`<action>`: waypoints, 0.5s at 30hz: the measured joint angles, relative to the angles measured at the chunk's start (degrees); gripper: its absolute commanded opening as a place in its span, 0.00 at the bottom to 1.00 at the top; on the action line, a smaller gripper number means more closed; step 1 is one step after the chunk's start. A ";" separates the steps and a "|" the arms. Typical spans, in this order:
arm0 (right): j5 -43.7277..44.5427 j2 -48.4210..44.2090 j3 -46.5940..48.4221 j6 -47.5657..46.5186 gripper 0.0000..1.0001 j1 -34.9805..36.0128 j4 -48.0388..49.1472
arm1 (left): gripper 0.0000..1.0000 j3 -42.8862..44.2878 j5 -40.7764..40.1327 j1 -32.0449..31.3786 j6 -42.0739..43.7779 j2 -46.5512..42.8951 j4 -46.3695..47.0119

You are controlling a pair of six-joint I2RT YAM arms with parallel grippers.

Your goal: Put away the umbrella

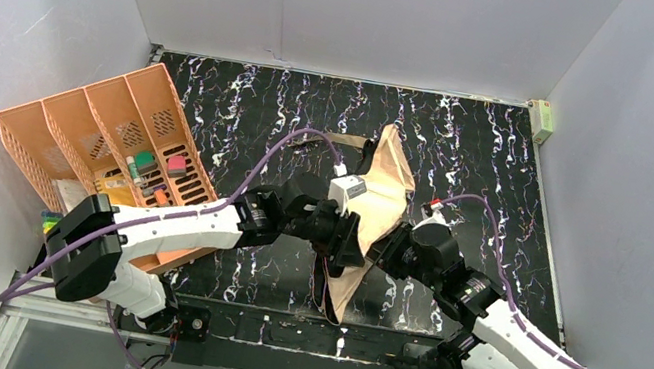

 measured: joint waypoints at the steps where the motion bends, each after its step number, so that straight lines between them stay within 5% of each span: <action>1: -0.13 0.00 0.02 0.00 0.27 0.00 0.22 | 0.39 -0.33 0.00 0.00 -0.15 0.00 0.00; 10: -0.59 0.31 0.02 0.22 0.27 0.00 0.59 | 0.01 -1.75 -1.95 0.00 -0.46 -0.02 -0.02; 15: 0.09 0.02 0.02 0.20 0.30 0.00 -0.31 | 0.00 -1.16 -4.52 0.00 -0.31 -0.02 -0.79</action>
